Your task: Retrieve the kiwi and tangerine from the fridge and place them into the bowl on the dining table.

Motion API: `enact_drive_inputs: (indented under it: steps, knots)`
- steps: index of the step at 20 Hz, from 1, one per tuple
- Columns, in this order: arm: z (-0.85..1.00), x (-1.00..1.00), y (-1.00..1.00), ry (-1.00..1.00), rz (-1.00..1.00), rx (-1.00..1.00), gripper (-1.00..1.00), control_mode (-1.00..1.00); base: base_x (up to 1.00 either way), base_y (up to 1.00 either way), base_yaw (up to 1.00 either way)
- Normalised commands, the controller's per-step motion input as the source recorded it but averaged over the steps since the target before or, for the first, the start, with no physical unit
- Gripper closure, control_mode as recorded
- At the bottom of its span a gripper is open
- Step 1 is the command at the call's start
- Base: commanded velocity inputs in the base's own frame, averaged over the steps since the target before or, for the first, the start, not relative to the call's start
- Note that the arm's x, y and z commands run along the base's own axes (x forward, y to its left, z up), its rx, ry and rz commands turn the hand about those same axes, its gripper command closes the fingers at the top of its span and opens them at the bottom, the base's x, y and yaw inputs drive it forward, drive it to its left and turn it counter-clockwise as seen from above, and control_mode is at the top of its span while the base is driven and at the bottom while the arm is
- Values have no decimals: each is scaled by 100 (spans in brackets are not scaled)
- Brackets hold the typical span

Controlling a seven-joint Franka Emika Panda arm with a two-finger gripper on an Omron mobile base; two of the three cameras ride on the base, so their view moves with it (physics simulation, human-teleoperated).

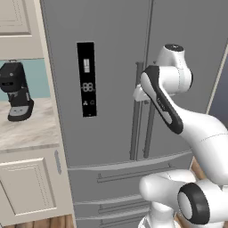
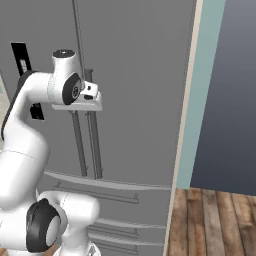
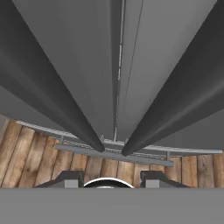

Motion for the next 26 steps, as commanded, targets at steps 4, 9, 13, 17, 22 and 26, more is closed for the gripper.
enact_drive_inputs:
  steps: [4,9,13,17,22,26]
  knots:
    - [0,-27,0,-3,0,0,-100,-100,0,0,0]
    - [0,-57,-2,-10,-3,0,-100,-100,0,0,0]
    - [0,-57,0,-12,-2,0,-100,-100,0,0,0]
    - [0,-55,0,-9,-1,0,-100,-100,0,0,0]
    - [0,-52,-3,-12,-1,0,-100,-100,0,0,0]
    - [-3,-50,-6,-13,-2,0,-100,-100,0,0,0]
